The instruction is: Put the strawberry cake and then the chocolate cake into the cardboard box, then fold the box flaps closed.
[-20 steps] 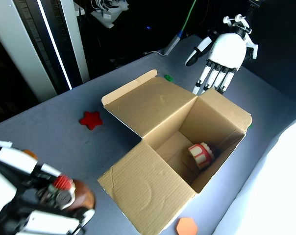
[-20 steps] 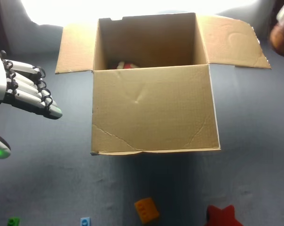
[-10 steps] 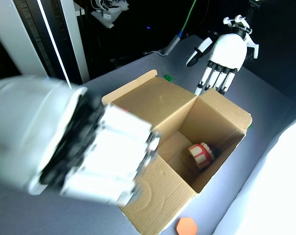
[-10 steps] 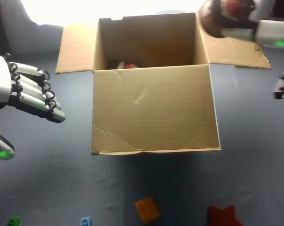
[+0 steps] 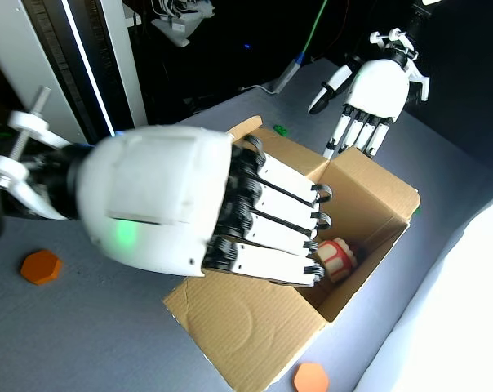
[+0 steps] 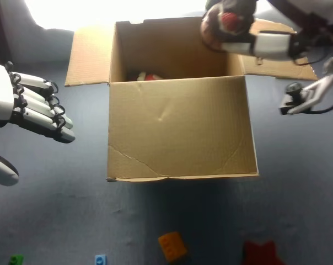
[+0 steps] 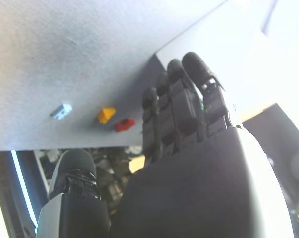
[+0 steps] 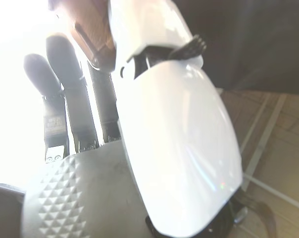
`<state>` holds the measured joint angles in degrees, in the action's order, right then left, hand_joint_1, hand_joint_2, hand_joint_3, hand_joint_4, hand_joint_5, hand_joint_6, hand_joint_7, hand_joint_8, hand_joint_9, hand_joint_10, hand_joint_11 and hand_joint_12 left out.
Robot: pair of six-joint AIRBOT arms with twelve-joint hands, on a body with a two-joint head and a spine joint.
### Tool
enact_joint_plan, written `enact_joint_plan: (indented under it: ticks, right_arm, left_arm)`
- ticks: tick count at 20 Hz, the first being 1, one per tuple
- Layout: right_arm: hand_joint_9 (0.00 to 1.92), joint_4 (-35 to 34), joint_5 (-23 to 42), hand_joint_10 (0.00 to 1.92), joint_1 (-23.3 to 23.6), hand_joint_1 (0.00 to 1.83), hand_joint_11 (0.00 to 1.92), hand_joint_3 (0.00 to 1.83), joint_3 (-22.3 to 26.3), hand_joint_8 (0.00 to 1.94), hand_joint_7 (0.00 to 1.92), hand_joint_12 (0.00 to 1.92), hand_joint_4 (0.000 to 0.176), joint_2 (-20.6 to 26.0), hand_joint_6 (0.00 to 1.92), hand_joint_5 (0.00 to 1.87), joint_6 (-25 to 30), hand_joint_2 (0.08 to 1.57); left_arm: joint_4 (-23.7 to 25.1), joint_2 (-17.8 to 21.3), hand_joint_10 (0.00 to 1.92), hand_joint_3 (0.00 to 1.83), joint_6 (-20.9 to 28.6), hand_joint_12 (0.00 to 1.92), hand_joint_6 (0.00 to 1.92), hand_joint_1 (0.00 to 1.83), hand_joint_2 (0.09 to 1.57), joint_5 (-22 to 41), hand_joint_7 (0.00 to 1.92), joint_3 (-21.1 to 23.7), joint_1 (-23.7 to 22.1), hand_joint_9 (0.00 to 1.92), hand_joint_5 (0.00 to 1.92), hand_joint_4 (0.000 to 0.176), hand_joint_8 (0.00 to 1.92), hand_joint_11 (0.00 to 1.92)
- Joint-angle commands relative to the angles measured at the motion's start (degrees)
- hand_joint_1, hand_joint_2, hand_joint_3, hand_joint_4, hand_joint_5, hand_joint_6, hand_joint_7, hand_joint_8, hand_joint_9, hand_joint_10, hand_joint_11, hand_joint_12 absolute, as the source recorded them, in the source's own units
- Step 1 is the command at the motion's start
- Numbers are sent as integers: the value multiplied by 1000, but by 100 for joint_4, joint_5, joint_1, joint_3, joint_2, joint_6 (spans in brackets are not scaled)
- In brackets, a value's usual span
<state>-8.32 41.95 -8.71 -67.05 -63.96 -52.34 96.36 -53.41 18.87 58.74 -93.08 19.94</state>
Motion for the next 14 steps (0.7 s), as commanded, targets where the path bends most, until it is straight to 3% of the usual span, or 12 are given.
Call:
enact_joint_plan:
  ticks: [1, 4, 7, 8, 9, 10, 11, 12, 13, 14]
  right_arm:
    - [776, 8, 714, 1430, 66, 1236, 420, 0, -106, 1261, 944, 1742, 0, -30, 896, 970, 7, 1132]
    - [768, -130, 573, 1385, 62, 1229, 405, 0, -318, 1233, 937, 1746, 0, -378, 900, 987, -168, 1128]
    - [762, -126, 598, 1372, -108, 1228, 408, 0, -362, 1239, 928, 1743, 0, -519, 894, 995, -173, 1128]
    - [733, -121, 594, 1347, -151, 1214, 369, 1, -399, 1180, 922, 1753, 8, -558, 983, 973, -200, 1132]
    - [563, -121, 587, 954, -180, 1029, 203, 0, -441, 572, 651, 1655, 0, -597, 646, 553, -207, 1085]
    - [438, -121, 580, 531, -196, 834, 18, 0, -458, 25, 540, 1587, 0, -614, 144, 335, -216, 1060]
    - [334, -121, 580, 279, -216, 743, 0, 0, -477, 0, 347, 1398, 5, -631, 12, 187, -221, 1017]
    - [269, -121, 580, 175, -233, 675, 0, 0, -489, 0, 235, 1229, 10, -643, 2, 99, -227, 963]
    - [269, -121, 584, 175, -243, 675, 0, 0, -494, 0, 235, 1229, 10, -648, 2, 99, -228, 963]
    - [184, -121, 592, 110, -250, 658, 0, 0, -495, 1, 144, 1042, 5, -649, 9, 33, -228, 935]
  left_arm:
    - [-437, 19, 12, 1, -21, 1130, 9, 173, 1185, 94, 337, 1, -31, 384, 346, 9, 9, 0]
    - [-437, 18, 3, 6, -45, 1101, 0, 119, 1203, 76, 318, 2, -29, 372, 314, 19, 1, 0]
    - [-438, 2, 4, 4, -57, 1093, 3, 132, 1203, 65, 316, 4, -13, 374, 319, 17, 0, 0]
    - [-443, -5, 2, 3, -61, 1093, 0, 128, 1202, 58, 309, 6, -3, 370, 307, 23, 0, 0]
    - [-443, -6, 11, 0, -62, 1097, 3, 170, 1197, 49, 330, 12, 0, 394, 313, 23, 8, 0]
    - [-443, -6, 7, 0, -62, 1093, 1, 148, 1195, 44, 324, 14, 2, 389, 305, 26, 2, 0]
    - [-443, -6, 6, 0, -62, 1086, 4, 128, 1195, 25, 326, 14, 2, 391, 313, 22, 2, 0]
    - [-444, -10, 5, 0, -62, 1084, 1, 142, 1194, -3, 328, 14, 2, 389, 304, 26, 2, 0]
    - [-456, -17, 5, 0, -62, 1084, 1, 142, 1194, -34, 328, 14, 1, 389, 304, 26, 2, 0]
    - [-477, -24, 7, 0, -62, 1087, 0, 155, 1193, -64, 331, 14, 1, 396, 299, 26, 3, 0]
